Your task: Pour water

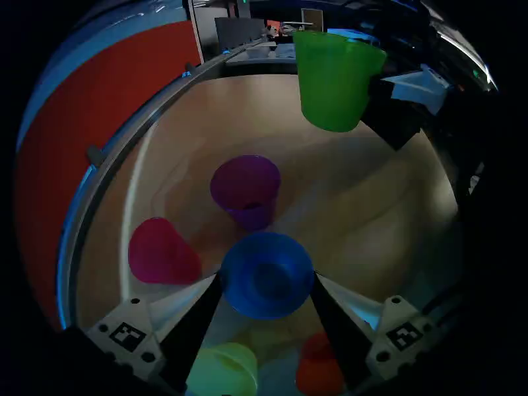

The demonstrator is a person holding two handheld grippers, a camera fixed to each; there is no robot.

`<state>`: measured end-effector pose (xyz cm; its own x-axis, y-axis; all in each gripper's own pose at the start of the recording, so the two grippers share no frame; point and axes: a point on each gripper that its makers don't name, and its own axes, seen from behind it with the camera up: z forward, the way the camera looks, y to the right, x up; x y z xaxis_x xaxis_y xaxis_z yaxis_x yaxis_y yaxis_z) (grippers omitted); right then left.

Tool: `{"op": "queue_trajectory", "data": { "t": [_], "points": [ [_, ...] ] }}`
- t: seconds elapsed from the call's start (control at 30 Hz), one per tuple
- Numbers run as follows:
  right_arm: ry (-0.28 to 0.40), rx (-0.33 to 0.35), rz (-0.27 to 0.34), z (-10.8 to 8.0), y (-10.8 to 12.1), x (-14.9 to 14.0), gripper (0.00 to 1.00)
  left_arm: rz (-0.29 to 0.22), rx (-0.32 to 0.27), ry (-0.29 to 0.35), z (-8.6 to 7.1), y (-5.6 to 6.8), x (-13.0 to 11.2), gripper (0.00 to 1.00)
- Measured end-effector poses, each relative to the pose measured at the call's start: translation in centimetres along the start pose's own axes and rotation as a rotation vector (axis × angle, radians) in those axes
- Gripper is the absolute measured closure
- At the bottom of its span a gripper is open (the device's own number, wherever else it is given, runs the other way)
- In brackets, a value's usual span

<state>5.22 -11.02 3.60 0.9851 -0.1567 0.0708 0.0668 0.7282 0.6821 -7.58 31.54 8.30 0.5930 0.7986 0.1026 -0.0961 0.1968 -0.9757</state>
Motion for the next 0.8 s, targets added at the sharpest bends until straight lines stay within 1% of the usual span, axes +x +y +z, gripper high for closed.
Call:
{"op": "queue_trajectory", "data": {
  "t": [0.3, 0.6, 0.8],
  "points": [
    [-0.003, -0.007, 0.003, -0.13, 0.25, -0.4, 0.1, -0.018, -0.009, 0.0, 0.54, 0.35, 0.08, 0.09],
    [-0.002, -0.007, 0.004, -0.14, 0.13, -0.3, 0.1, -0.039, -0.006, 0.015, 0.59, 0.24, 0.2, 0.11],
    [0.001, -0.009, 0.007, -0.15, 0.23, -0.28, 0.1, -0.082, 0.001, 0.021, 0.62, -0.15, 0.36, 0.12]
  ]
}}
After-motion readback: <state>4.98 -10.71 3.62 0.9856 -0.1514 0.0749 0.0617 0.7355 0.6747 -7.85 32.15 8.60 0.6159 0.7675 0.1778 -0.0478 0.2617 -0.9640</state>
